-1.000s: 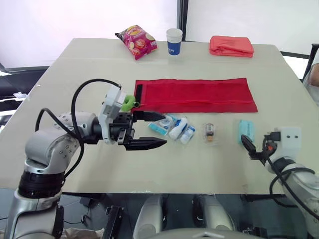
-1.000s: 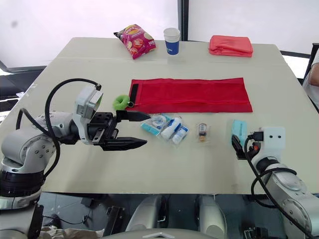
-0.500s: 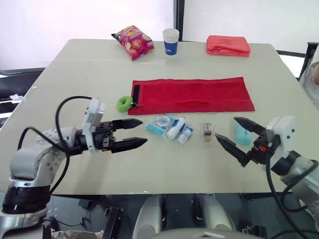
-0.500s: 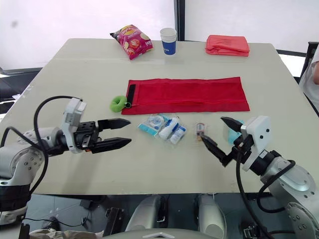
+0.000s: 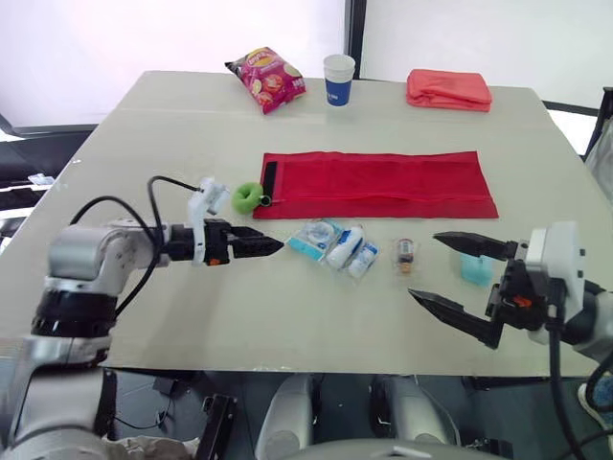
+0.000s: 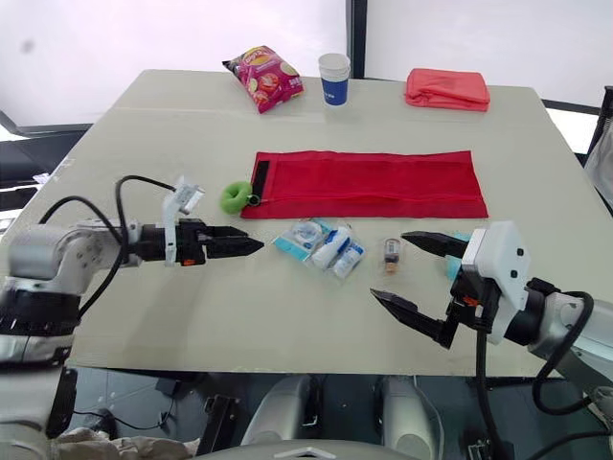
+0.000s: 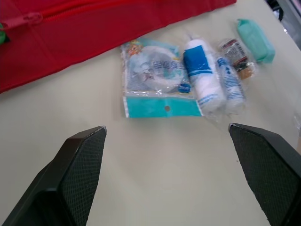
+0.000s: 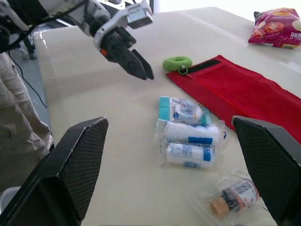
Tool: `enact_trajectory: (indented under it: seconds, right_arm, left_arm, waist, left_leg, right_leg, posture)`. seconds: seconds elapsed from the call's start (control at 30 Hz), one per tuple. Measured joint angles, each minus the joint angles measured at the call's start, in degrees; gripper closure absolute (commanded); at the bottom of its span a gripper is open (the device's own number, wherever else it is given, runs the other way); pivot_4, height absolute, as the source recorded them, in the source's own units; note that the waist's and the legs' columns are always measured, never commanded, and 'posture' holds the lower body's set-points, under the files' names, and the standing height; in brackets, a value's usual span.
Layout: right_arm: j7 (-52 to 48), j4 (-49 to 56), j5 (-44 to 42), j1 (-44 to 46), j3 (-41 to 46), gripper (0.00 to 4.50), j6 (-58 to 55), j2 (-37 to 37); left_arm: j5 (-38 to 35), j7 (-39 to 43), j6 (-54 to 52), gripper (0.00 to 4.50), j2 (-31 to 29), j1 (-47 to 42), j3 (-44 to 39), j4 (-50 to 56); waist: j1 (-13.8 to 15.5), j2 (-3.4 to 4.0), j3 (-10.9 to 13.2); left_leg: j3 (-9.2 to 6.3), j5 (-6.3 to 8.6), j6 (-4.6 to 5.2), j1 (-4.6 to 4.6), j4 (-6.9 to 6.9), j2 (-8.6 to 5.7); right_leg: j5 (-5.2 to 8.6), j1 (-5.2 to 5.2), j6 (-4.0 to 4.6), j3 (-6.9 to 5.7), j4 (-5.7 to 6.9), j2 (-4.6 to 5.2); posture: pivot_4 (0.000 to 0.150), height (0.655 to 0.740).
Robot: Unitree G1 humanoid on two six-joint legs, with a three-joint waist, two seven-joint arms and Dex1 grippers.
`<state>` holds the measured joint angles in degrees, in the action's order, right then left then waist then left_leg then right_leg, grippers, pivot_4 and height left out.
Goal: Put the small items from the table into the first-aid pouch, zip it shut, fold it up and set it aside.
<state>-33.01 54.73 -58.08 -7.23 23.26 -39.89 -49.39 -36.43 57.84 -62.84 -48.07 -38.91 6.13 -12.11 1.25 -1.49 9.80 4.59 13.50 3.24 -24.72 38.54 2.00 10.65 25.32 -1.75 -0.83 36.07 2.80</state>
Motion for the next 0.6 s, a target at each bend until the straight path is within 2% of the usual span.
enact_trajectory:
  seconds: [0.03,0.2,0.4,0.5,0.6]
  right_arm:
    - [-0.12,0.81,-1.3,-1.52,2.27,0.0,0.1,-0.51]
    - [1.7,2.17,-6.52,-4.21,9.01,0.0,0.27,-2.66]
    - [3.57,3.88,-9.59,-8.11,11.7,0.0,1.5,-5.21]
    - [4.49,3.94,-10.36,-9.97,12.93,0.0,3.12,-5.69]
    - [5.34,3.95,-10.24,-10.74,13.07,0.0,4.76,-5.98]
  left_arm:
    - [3.85,2.85,2.2,0.06,2.05,-4.96,4.98,-6.31]
    - [12.41,13.19,8.33,0.06,10.12,-18.01,13.45,-26.05]
    - [18.74,23.12,12.2,0.06,14.5,-24.9,16.16,-40.32]
    - [20.89,26.19,11.69,0.87,16.85,-27.36,16.4,-45.19]
    - [22.75,27.68,11.78,1.96,17.64,-28.08,16.38,-47.83]
  waist:
    - [0.02,-0.08,-0.02]
    - [-0.43,-0.19,0.0]
    - [-0.41,-0.21,-0.01]
    - [-0.33,-0.24,-0.01]
    - [-0.38,-0.25,0.0]
  left_leg:
    - [0.0,0.0,0.0,0.0,0.04,0.07]
    - [-0.2,0.02,0.02,-0.03,0.06,0.08]
    - [-0.29,0.02,0.03,-0.04,0.07,0.14]
    - [-0.37,0.04,0.06,-0.12,0.12,0.13]
    - [-0.37,0.07,0.11,-0.15,0.17,0.14]
  right_leg:
    - [0.0,-0.05,0.0,0.01,-0.03,-0.03]
    - [0.0,-0.03,0.0,0.04,-0.09,-0.05]
    - [0.0,-0.02,0.01,0.05,-0.06,-0.1]
    - [0.0,-0.03,0.0,0.08,-0.07,-0.08]
    - [0.0,-0.03,0.0,0.11,-0.07,-0.08]
  posture:
    - [0.15,0.74]
    - [0.15,0.74]
    - [0.15,0.74]
    - [0.15,0.74]
    - [0.15,0.74]
